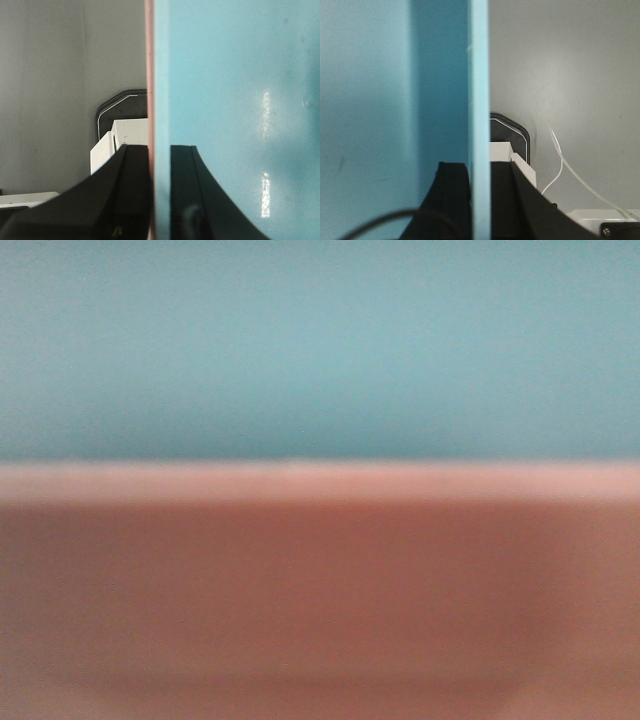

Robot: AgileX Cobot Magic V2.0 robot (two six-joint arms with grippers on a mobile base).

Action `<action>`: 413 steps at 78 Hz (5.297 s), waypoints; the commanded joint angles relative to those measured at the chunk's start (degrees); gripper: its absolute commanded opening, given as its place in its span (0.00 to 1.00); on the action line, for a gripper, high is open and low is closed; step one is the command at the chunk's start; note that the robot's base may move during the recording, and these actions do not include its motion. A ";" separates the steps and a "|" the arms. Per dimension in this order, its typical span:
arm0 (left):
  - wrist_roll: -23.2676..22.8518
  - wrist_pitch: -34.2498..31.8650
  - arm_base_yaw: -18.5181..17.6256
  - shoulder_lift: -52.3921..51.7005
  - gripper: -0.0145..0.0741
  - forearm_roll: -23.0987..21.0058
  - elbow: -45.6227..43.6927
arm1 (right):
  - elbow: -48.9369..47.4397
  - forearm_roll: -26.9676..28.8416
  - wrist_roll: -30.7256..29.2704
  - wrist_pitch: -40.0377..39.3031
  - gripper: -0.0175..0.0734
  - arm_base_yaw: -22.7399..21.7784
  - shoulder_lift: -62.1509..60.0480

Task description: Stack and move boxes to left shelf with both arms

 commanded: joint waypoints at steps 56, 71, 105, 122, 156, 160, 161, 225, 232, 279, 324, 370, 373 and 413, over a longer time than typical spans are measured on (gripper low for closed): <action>0.30 3.11 -0.40 -2.02 0.16 -0.18 -1.92 | -1.70 -2.86 -0.11 2.19 0.25 -0.02 -1.73; 0.30 2.99 -0.40 -2.02 0.16 -0.18 -1.92 | -1.70 -2.86 -0.11 2.19 0.25 -0.02 -1.73; 0.30 2.99 -0.40 -2.02 0.16 -1.48 -1.92 | -1.70 -2.86 -0.11 2.15 0.25 -0.02 -1.73; 0.30 2.77 -0.40 -1.90 0.16 -1.48 -1.92 | -1.70 -2.92 -0.11 2.17 0.25 -0.02 -1.73; 0.30 2.77 -0.40 -1.90 0.16 -1.48 -1.92 | -1.70 -2.92 -0.11 2.17 0.25 -0.02 -1.73; 0.30 2.77 -0.40 -1.90 0.16 -1.48 -1.92 | -1.70 -2.92 -0.11 2.17 0.25 -0.02 -1.73; 0.30 2.77 -0.40 -1.90 0.16 -1.48 -1.92 | -1.70 -2.92 -0.11 2.17 0.25 -0.02 -1.73; 0.30 2.77 -0.40 -1.90 0.16 -4.27 -1.92 | -1.70 -2.92 -0.11 2.12 0.25 -0.02 -1.73; 0.30 2.77 -0.40 -1.90 0.16 -4.27 -1.92 | -1.70 -2.92 -0.11 2.12 0.25 -0.02 -1.73; 0.30 2.77 -0.40 -1.90 0.16 -4.27 -1.92 | -1.70 -2.92 -0.11 1.96 0.25 -0.02 -1.73; 0.30 2.87 -0.40 -1.90 0.16 -4.28 -1.92 | -1.70 -2.92 -0.11 1.90 0.25 -0.02 -1.73; 0.30 2.87 -0.40 -1.90 0.16 -4.27 -1.92 | -1.70 -2.92 -0.11 1.86 0.25 -0.02 -1.73; 0.30 2.87 -0.40 -1.90 0.16 -4.27 -1.92 | -1.70 -2.92 -0.11 1.86 0.25 -0.02 -1.73; 0.30 2.87 -0.40 -1.90 0.16 -4.02 -1.92 | -1.70 -2.92 -0.11 1.87 0.25 -0.02 -1.73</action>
